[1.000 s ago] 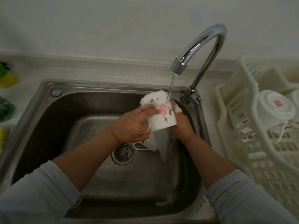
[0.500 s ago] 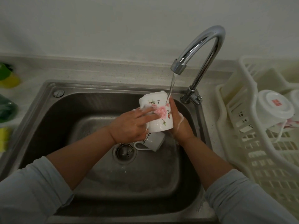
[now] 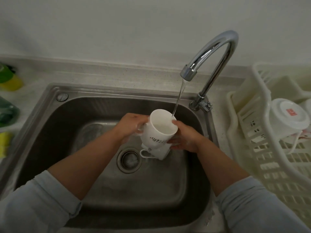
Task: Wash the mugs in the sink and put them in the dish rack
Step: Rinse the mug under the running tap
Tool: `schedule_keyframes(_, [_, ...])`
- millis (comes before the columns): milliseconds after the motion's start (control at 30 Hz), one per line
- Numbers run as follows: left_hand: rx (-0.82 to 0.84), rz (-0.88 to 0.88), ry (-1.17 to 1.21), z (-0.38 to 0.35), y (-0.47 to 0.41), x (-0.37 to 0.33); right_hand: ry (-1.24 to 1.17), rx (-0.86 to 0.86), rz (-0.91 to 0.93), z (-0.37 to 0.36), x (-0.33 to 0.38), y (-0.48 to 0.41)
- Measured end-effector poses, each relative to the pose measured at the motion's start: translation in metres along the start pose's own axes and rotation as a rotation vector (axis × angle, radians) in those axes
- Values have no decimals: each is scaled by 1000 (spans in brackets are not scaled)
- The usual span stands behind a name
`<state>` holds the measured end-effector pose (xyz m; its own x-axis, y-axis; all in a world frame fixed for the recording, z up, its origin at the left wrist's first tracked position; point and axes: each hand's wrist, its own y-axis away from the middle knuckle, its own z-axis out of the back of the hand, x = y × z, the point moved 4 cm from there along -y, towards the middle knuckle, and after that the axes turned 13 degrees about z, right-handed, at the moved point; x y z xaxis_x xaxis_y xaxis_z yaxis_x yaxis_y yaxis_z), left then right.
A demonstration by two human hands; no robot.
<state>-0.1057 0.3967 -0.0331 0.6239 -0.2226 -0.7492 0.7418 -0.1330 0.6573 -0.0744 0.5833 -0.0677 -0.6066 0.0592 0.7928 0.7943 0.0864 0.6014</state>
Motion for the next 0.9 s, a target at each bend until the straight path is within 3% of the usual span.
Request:
schedule_keyframes(167, [-112, 6, -61, -4, 6, -17, -334, 105, -31, -15, -4, -7])
schedule_keyframes(367, [-214, -330, -406, -16, 26, -50, -723, 146, 104, -32, 4, -6])
schedule_keyframes(500, [-195, -561, -361, -10, 27, -48, -872, 165, 273, -31, 18, -9])
schedule_keyframes(700, [-211, -807, -428, -10, 24, -33, -692, 190, 485, -20, 36, -6])
schedule_keyframes(900, [-149, -798, -448, -16, 21, -30, -479, 146, 584, -6, 56, -3])
